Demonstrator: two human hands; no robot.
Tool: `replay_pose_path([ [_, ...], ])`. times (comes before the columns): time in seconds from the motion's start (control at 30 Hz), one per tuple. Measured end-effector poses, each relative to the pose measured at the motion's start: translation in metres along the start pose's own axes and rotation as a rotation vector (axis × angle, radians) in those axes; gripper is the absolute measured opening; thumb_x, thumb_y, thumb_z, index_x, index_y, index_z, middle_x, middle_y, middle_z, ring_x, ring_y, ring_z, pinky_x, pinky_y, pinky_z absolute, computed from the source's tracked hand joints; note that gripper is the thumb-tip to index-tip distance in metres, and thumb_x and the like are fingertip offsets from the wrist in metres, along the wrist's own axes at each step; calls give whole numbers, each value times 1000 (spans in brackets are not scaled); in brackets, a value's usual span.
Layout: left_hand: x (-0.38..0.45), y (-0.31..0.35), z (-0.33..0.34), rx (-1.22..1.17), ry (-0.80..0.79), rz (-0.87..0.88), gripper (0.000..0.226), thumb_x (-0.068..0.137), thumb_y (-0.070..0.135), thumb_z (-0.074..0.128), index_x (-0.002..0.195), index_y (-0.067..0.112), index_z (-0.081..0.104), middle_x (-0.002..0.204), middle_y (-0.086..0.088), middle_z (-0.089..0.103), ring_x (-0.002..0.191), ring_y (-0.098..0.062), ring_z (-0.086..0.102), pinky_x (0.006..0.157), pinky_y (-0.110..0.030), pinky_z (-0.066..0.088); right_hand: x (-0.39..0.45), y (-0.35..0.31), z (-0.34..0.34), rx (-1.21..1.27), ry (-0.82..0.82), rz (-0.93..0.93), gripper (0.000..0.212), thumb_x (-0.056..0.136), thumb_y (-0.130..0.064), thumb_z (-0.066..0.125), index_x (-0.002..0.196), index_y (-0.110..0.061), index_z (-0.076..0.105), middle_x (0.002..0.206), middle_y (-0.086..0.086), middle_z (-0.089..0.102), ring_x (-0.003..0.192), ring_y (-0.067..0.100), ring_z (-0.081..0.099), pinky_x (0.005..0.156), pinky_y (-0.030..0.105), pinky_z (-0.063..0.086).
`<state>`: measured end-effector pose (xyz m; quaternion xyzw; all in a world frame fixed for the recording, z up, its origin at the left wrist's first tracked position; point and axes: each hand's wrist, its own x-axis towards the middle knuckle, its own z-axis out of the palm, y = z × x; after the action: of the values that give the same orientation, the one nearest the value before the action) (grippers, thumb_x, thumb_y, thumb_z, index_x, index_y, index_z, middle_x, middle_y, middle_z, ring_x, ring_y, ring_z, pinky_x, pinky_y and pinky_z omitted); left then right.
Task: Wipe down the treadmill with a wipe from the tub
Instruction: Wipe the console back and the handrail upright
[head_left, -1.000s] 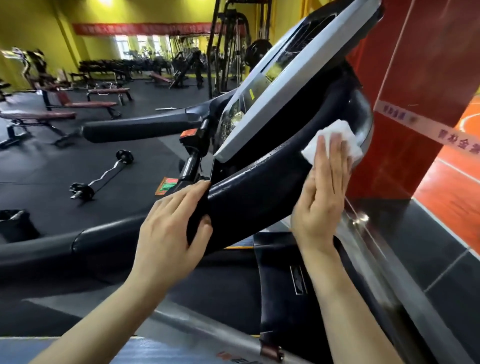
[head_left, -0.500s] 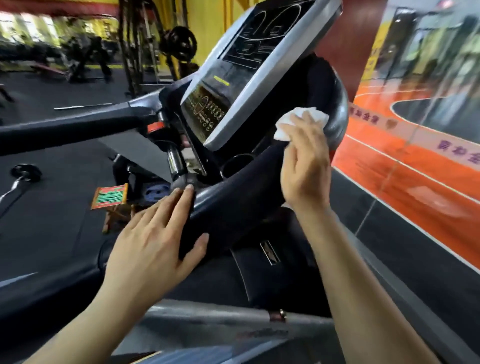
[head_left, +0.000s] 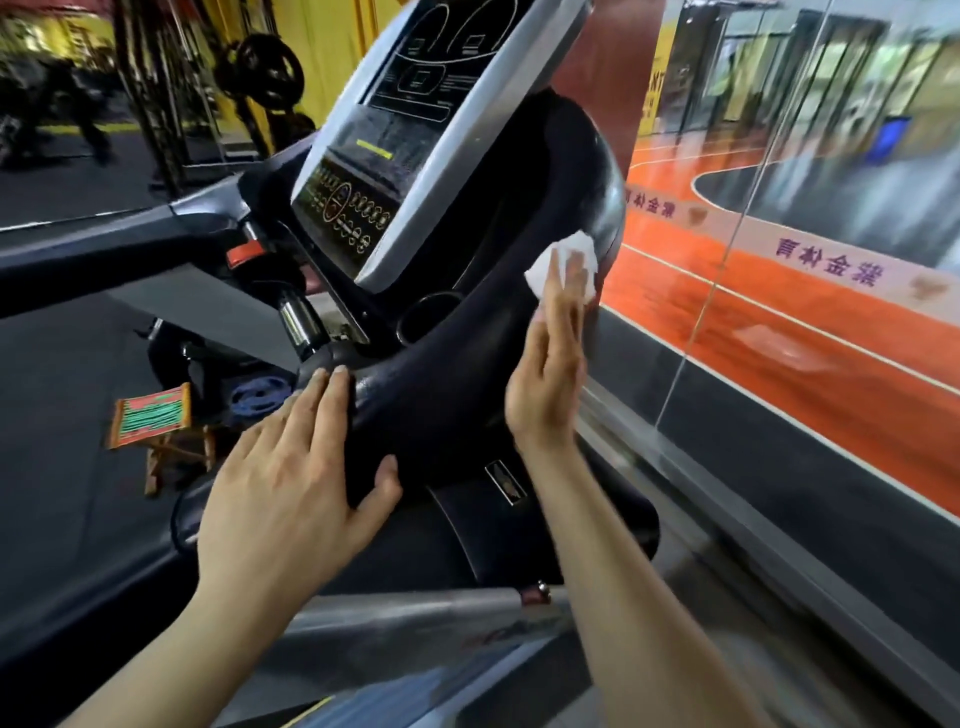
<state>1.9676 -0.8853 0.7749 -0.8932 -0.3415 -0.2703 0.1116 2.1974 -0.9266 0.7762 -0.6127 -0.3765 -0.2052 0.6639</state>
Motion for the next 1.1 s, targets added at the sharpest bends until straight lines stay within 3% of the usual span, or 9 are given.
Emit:
replay_pose_path([
  [0.2, 0, 2, -1, 10, -13, -21, 78, 90, 54, 45, 149, 4, 44, 149, -14, 53, 122, -35, 62, 93, -47, 51, -151, -26, 17, 120, -204, -102, 50, 106, -2, 36, 155, -5, 29, 168, 12, 16, 155, 36, 11, 122, 60, 22],
  [0.3, 1, 2, -3, 15, -17, -27, 77, 91, 56, 45, 150, 7, 43, 148, -12, 54, 122, -34, 62, 94, -46, 50, -76, 0, 18, 187, -32, 21, 49, 106, 3, 33, 154, -3, 29, 167, 2, 15, 155, 33, 12, 126, 46, 14],
  [0.4, 1, 3, -4, 12, -41, -38, 78, 91, 57, 44, 152, 10, 41, 151, -8, 52, 123, -33, 60, 97, -45, 50, 22, 28, 9, 257, 155, 171, 49, 106, 6, 29, 154, 0, 28, 165, 9, 17, 156, 30, 11, 127, 37, 11],
  [0.5, 1, 3, -6, -2, -51, -31, 78, 92, 58, 44, 153, 10, 40, 153, -7, 50, 128, -30, 58, 100, -42, 48, 5, 18, 15, 267, 180, 169, 48, 107, 6, 29, 155, 0, 29, 164, 1, 18, 156, 26, 10, 127, 34, 12],
  [0.67, 1, -8, -11, -40, -112, 12, 85, 91, 64, 41, 160, 18, 25, 163, 1, 35, 144, -18, 41, 109, -28, 36, -166, -36, 25, 123, -181, -55, 59, 103, 2, 43, 158, -13, 28, 168, 9, 13, 156, 32, 11, 121, 60, 23],
  [0.77, -5, -23, -17, -48, -172, 78, 88, 91, 66, 38, 163, 24, 10, 168, 9, 20, 150, -11, 28, 115, -22, 25, -124, -25, 22, 45, -203, -167, 51, 101, 4, 39, 151, -3, 39, 164, 16, 24, 154, 33, 19, 121, 60, 24],
  [0.93, -47, -49, -22, 45, -161, 35, 86, 94, 65, 42, 163, 20, 17, 164, -2, 33, 145, -21, 41, 116, -36, 36, -19, -37, 13, -110, -156, -148, 46, 91, 16, 43, 126, -3, 66, 143, 15, 55, 145, 33, 38, 122, 55, 24],
  [1.0, -61, -62, -21, 58, -136, -16, 89, 91, 68, 45, 160, 15, 26, 160, -4, 41, 141, -24, 48, 113, -39, 40, -53, -61, 24, -99, -279, -315, 33, 91, 10, 44, 106, -3, 70, 122, 13, 65, 127, 36, 52, 116, 58, 30],
  [1.1, -71, -78, -18, 48, -88, -30, 90, 86, 71, 49, 150, 8, 45, 151, -7, 52, 132, -26, 57, 106, -34, 38, -127, -107, 40, -96, -557, -505, 30, 90, -2, 48, 108, -5, 71, 121, 10, 67, 125, 31, 55, 116, 49, 33],
])
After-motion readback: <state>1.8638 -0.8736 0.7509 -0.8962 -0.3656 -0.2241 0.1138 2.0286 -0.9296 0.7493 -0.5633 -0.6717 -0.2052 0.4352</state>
